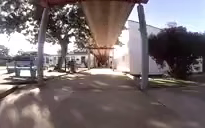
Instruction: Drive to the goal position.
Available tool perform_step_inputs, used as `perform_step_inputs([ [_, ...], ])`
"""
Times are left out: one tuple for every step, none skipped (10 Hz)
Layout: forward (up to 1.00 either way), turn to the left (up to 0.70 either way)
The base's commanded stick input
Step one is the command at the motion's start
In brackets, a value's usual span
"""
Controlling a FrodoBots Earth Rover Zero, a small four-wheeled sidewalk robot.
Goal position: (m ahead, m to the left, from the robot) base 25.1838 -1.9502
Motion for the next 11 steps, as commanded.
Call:
perform_step_inputs([
  [0.7, 0.0],
  [0.7, 0.0],
  [0.7, 0.0],
  [0.7, 0.0],
  [0.7, 0.0],
  [0.7, 0.0],
  [0.7, 0.0],
  [0.7, 0.0],
  [0.7, 0.0],
  [0.7, 0.0],
  [0.7, 0.0],
])
